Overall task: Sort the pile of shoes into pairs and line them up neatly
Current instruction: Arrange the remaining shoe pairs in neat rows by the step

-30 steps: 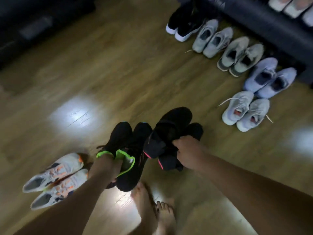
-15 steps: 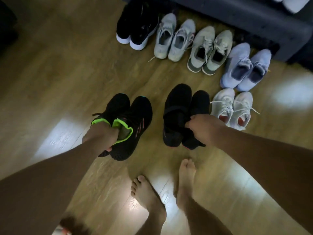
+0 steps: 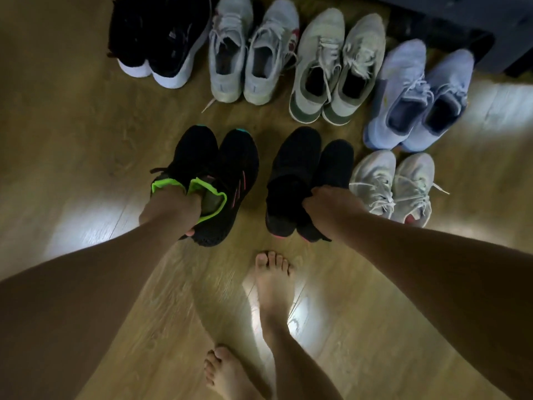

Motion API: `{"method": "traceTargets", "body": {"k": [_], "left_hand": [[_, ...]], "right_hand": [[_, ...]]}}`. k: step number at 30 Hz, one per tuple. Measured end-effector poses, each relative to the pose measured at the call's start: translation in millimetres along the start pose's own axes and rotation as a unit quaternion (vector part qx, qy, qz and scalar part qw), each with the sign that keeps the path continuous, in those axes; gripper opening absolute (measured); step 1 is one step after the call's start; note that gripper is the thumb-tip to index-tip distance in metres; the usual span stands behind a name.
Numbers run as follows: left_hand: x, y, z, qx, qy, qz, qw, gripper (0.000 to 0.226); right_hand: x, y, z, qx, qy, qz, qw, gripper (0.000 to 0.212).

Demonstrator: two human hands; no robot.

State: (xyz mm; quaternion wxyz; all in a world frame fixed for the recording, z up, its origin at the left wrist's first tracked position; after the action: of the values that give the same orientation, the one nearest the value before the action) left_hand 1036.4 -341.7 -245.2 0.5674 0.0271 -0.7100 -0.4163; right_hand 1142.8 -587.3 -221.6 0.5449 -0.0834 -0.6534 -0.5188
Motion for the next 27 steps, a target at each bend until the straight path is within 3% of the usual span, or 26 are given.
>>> {"method": "traceTargets", "body": {"k": [11,14,17,21,23,27], "left_hand": [[-52.8,-14.0,-59.3,0.039,0.021,-0.016,0.999,0.034],[-54.5,-24.3,-76.3,-0.013,0.016,0.023,1.0,0.037],[-55.0,-38.9,-92.2,0.011,-0.007,0.068,0.998,0.036],[-44.2,-61.7,-88.6,0.069,0.067,0.208,0.973,0.048],[-42.4,-61.0,-83.5,0.068,0.016,0.195,0.978,0.066],[-27.5,-50.3,-57.7,0.017,-0.111,0.094,0.989,0.062]], "right_hand": [[-46.3,-19.1,-36.9,-0.061,-0.041,0.0,0.997,0.023],[-50.2,-26.1,-41.6,-0.072,-0.059,0.012,0.996,0.024],[-50.6,-34.3,-44.1,-0.084,-0.075,0.037,0.993,0.033],[-44.0,-57.2,-40.8,-0.091,-0.044,0.114,0.988,0.07],[-38.1,-62.2,-40.0,-0.111,-0.04,0.123,0.985,0.083],[-22.0,-59.8,-31.7,-0.111,-0.025,0.084,0.99,0.08]]}}
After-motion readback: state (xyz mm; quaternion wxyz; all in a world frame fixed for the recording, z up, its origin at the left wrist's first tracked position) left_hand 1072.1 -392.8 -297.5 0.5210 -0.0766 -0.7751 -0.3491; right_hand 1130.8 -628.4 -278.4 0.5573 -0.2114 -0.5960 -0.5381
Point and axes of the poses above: each hand's wrist, its own x-axis away from the middle knuckle, its own y-axis out of the back of the hand, z = x × y, the point moved 4 cm from there along -x, towards the middle knuckle, and after that the axes turned 13 degrees about -x, right-handed, at the moved point
